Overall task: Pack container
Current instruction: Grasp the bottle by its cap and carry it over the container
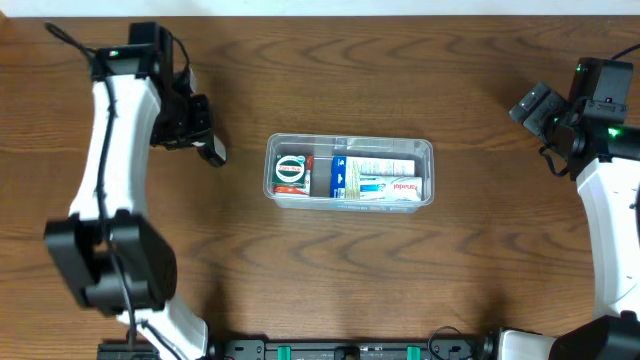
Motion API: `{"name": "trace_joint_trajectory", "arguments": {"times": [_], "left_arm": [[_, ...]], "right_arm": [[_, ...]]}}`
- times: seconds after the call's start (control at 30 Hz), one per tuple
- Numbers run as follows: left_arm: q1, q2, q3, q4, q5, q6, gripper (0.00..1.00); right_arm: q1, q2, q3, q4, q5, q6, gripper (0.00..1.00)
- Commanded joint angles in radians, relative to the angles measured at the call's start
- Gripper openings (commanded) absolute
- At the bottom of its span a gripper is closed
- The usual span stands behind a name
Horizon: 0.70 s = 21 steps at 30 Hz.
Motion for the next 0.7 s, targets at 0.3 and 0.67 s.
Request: {"name": "trace_joint_trajectory", "arguments": {"times": [0.3, 0.67], "left_arm": [[-0.208, -0.161, 0.036, -0.024, 0.127, -0.008, 0.28], [-0.427, -0.122, 0.025, 0.067, -0.005, -0.146, 0.28]], "right_arm": [[-0.005, 0.001, 0.004, -0.003, 0.0, 0.007, 0.99], [-0.005, 0.002, 0.004, -0.003, 0.0, 0.007, 0.99]]}}
